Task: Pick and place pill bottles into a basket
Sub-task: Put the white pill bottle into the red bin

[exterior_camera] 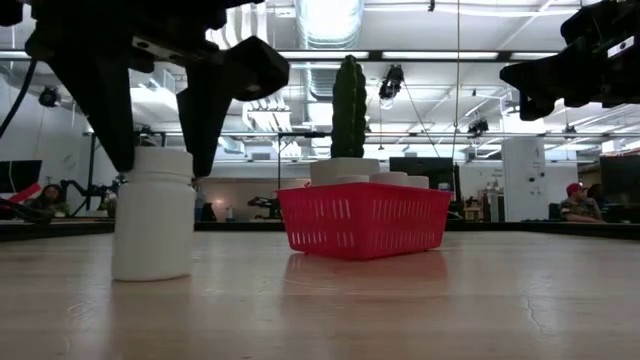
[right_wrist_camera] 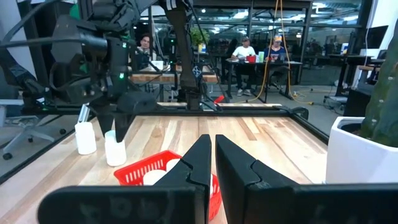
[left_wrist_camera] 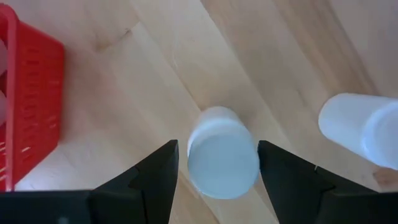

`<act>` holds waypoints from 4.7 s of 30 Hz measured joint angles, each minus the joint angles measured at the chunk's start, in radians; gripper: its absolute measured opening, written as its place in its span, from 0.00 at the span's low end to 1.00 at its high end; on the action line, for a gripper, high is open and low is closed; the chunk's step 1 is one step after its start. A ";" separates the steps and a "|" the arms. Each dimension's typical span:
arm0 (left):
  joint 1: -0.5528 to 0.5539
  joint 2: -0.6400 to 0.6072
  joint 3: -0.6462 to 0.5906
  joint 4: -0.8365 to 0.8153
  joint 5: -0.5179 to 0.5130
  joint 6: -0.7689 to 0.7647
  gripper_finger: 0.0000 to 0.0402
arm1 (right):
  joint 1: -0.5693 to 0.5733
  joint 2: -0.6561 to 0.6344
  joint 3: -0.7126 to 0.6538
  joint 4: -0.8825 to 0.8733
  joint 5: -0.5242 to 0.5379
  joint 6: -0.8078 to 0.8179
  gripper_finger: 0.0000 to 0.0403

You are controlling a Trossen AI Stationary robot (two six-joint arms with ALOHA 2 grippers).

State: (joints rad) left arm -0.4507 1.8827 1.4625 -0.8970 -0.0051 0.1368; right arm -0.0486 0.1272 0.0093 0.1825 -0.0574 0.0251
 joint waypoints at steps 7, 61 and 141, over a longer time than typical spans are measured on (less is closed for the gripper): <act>0.000 -0.001 -0.010 0.016 0.001 -0.001 0.50 | 0.000 0.000 0.000 0.000 0.000 -0.002 0.03; 0.054 -0.002 0.053 -0.018 0.036 0.110 0.40 | 0.000 0.000 0.000 0.000 0.000 -0.001 0.03; 0.326 0.105 0.180 -0.028 -0.037 0.345 0.42 | 0.000 0.000 0.000 0.000 0.000 0.000 0.03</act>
State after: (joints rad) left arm -0.1249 1.9877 1.6421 -0.9249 -0.0417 0.4813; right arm -0.0486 0.1272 0.0097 0.1825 -0.0572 0.0251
